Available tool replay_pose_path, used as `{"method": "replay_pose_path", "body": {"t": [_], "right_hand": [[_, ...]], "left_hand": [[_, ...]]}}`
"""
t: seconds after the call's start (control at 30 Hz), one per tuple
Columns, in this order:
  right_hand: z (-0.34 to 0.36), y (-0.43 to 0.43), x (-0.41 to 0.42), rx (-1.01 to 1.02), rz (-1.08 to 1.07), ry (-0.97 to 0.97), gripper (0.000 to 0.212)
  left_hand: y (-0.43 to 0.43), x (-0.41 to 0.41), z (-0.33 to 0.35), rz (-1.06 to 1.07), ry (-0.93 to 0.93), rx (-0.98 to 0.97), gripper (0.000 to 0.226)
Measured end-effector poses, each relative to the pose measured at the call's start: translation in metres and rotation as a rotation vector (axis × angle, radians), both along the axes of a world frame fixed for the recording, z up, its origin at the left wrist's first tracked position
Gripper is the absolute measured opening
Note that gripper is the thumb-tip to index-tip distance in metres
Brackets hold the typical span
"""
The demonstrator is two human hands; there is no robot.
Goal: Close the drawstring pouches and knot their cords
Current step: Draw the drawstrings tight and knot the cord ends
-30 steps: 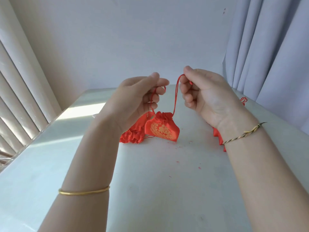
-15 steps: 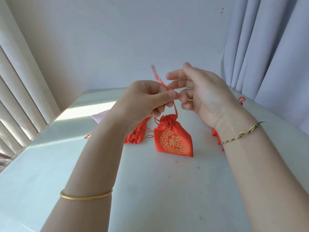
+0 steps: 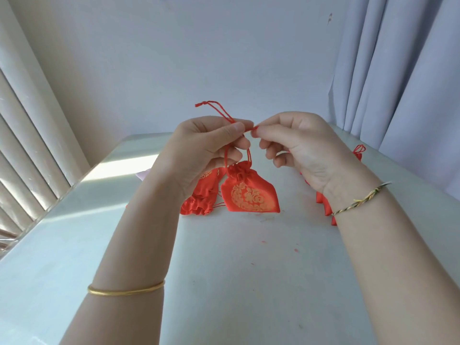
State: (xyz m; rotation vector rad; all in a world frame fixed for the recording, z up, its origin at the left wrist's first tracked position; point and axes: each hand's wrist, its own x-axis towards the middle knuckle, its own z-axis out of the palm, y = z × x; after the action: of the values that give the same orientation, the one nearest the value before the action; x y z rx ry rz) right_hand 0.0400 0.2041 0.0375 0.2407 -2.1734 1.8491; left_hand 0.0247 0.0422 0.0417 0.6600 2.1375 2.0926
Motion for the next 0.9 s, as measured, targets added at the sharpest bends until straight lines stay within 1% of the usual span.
{"method": "replay_pose_path", "body": {"t": [0.07, 0.13, 0.2, 0.23, 0.3, 0.4, 0.43, 0.5, 0.57, 0.7, 0.8, 0.9], "right_hand": [[0.002, 0.003, 0.0, -0.064, -0.001, 0.016, 0.013], [0.003, 0.005, 0.0, -0.076, 0.067, 0.019, 0.009], [0.003, 0.006, 0.001, 0.006, 0.152, 0.005, 0.004], [0.002, 0.006, 0.002, 0.059, 0.183, -0.005, 0.005], [0.0, 0.004, 0.002, 0.11, 0.2, -0.02, 0.011], [-0.001, 0.003, -0.001, 0.017, 0.086, 0.012, 0.031], [-0.001, 0.002, -0.003, -0.007, 0.041, 0.034, 0.032], [-0.003, -0.001, -0.006, -0.006, 0.045, 0.026, 0.028], [-0.008, -0.006, -0.006, -0.013, 0.122, -0.036, 0.028], [-0.016, -0.011, -0.006, -0.061, 0.171, -0.156, 0.026], [-0.018, -0.008, -0.008, -0.096, 0.251, -0.233, 0.022], [-0.019, -0.006, -0.009, -0.156, 0.342, -0.269, 0.018]], "left_hand": [[-0.001, -0.001, -0.001, 0.007, -0.041, 0.016, 0.015], [-0.001, -0.001, -0.002, 0.011, -0.064, 0.044, 0.015], [-0.001, -0.002, -0.002, 0.019, -0.061, 0.06, 0.014], [-0.001, -0.002, -0.003, 0.024, -0.055, 0.062, 0.013], [-0.001, -0.002, -0.003, 0.027, -0.039, 0.05, 0.011], [-0.001, -0.001, -0.002, 0.015, 0.002, -0.015, 0.015], [0.0, 0.0, -0.001, 0.002, 0.025, -0.038, 0.016], [0.002, 0.002, -0.001, -0.017, 0.091, -0.073, 0.019], [0.005, 0.002, -0.003, 0.011, 0.199, -0.111, 0.021], [0.011, -0.005, -0.011, 0.209, 0.516, -0.271, 0.026], [0.014, -0.005, -0.015, 0.275, 0.633, -0.312, 0.033], [0.013, -0.006, -0.017, 0.323, 0.71, -0.331, 0.032]]}}
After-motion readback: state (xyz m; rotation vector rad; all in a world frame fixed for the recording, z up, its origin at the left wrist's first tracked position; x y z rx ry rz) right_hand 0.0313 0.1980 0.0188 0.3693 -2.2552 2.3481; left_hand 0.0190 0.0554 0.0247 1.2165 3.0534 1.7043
